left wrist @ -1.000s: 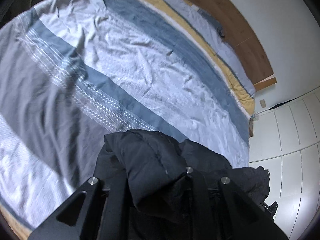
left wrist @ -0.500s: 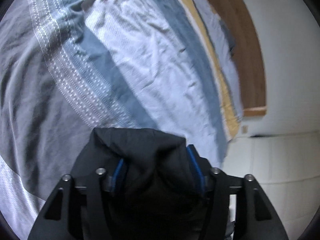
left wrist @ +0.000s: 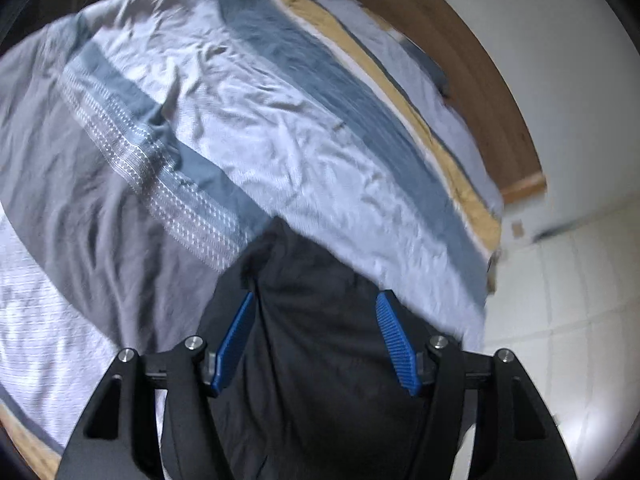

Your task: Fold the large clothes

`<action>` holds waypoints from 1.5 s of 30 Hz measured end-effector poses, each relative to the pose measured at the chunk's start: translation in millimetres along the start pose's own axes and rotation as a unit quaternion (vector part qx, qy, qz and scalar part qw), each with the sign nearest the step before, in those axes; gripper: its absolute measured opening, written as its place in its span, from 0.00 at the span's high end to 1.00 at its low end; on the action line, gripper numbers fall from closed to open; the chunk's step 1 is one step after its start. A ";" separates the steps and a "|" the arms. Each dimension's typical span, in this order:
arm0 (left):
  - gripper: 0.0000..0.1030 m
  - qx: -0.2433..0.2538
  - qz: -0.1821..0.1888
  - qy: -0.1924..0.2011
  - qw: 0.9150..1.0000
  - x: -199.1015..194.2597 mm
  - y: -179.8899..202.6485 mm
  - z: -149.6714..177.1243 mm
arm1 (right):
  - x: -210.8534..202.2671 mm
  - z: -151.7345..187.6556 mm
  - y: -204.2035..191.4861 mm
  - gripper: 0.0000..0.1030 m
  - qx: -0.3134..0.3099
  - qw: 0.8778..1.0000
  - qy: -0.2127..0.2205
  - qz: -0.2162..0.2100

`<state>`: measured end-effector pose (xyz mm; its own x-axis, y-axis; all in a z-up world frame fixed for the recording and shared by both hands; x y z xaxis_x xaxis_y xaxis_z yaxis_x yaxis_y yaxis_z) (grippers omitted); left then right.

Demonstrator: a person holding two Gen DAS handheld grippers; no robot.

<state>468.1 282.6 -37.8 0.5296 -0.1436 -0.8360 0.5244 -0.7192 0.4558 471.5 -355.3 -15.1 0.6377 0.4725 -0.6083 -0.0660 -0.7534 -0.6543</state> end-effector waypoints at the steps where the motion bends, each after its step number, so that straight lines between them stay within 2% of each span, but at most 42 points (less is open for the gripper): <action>1: 0.41 0.020 -0.006 0.001 1.000 -2.3 4.6 12.3 | -1.8 8.3 -6.5 0.19 -0.018 1.000 -0.004 0.001; 6: 0.41 0.120 -0.047 0.019 0.992 -7.1 22.0 81.8 | -3.2 66.3 -40.7 0.19 -0.114 0.993 -0.027 0.009; 10: 0.41 0.169 -0.039 0.045 0.984 -16.1 37.3 128.0 | 1.9 111.1 -61.3 0.19 -0.173 0.984 -0.045 0.008; 14: 0.41 0.212 -0.030 0.047 0.976 -10.6 52.3 169.7 | 16.5 148.4 -79.8 0.19 -0.218 0.974 -0.060 -0.002; 18: 0.41 0.256 -0.025 0.047 0.965 7.0 74.3 196.6 | 43.2 172.2 -92.0 0.19 -0.247 0.966 -0.081 -0.017; 20: 0.41 0.273 -0.025 0.047 0.960 20.4 88.3 199.8 | 61.9 177.8 -94.2 0.19 -0.263 0.960 -0.091 -0.011; 25: 0.41 0.299 -0.036 0.058 0.952 61.5 133.2 174.2 | 111.4 154.8 -101.2 0.15 -0.285 0.954 -0.094 0.009; 30: 0.41 0.323 -0.062 0.052 0.943 105.1 176.2 135.9 | 153.3 117.8 -109.4 0.15 -0.284 0.954 -0.093 0.022; 32: 0.41 0.321 -0.074 0.043 0.943 122.8 185.0 117.3 | 170.9 102.4 -107.4 0.15 -0.277 0.955 -0.100 0.032; 37: 0.40 0.316 -0.098 -0.008 0.944 172.5 201.2 80.5 | 209.5 73.2 -99.8 0.14 -0.260 0.956 -0.126 0.047; 41: 0.35 0.311 -0.112 -0.026 0.943 206.6 203.0 68.9 | 236.5 60.1 -86.5 0.13 -0.243 0.960 -0.132 0.055; 45: 0.33 0.292 -0.097 -0.036 0.951 217.0 194.2 58.6 | 243.0 43.8 -71.9 0.13 -0.237 0.960 -0.141 0.048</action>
<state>645.8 71.9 -148.6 0.4029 -0.0016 -0.9152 0.1367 -0.9887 0.0619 597.6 -166.2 -135.5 0.4080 0.4451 -0.7971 0.2859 -0.8915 -0.3515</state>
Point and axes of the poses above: each gripper's, at about its wrist camera, not at the fingertips, and x roughly the way its jaws point, y to its right, z to its underside, the point moved 5 cm from there along x, roughly the way its jaws point, and after that the axes turned 10 degrees about -z, right-handed, at the moved point
